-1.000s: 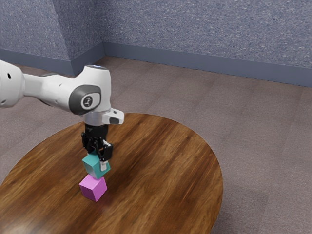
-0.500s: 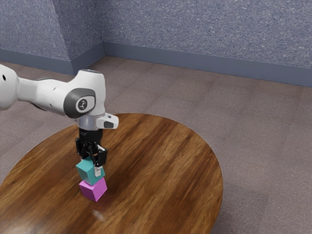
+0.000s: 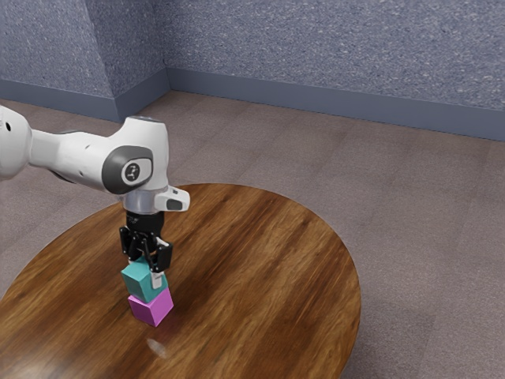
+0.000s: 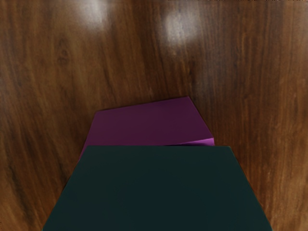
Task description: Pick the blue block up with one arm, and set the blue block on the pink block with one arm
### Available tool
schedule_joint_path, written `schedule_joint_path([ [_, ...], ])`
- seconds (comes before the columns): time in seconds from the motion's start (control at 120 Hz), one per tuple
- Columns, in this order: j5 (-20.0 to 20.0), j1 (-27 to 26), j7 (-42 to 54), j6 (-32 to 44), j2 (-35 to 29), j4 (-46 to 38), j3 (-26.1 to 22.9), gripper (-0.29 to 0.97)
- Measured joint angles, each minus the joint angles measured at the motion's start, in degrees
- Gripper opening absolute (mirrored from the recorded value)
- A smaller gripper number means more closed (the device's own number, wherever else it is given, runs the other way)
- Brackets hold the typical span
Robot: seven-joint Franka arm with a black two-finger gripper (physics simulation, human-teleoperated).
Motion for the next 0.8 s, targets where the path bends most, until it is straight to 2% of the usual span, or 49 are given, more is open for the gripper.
schedule_joint_path([
  [0.142,-0.1,-0.1,-0.2,0.1,0.0,0.0,0.0,0.42],
  [0.375,-0.3,0.0,-0.3,0.0,-0.6,0.1,-0.4,0.58],
  [0.558,-0.4,-0.9,0.9,-1.3,-10.0,0.6,-2.7,0.64],
  [0.667,-0.3,-0.6,5.6,-2.7,-12.2,5.9,-2.6,0.66],
  [0.717,0.9,0.9,8.1,-4.5,-12.5,11.1,-4.5,0.66],
  [0.8,2.1,0.0,13.5,-7.9,-12.7,18.9,-7.0,0.67],
])
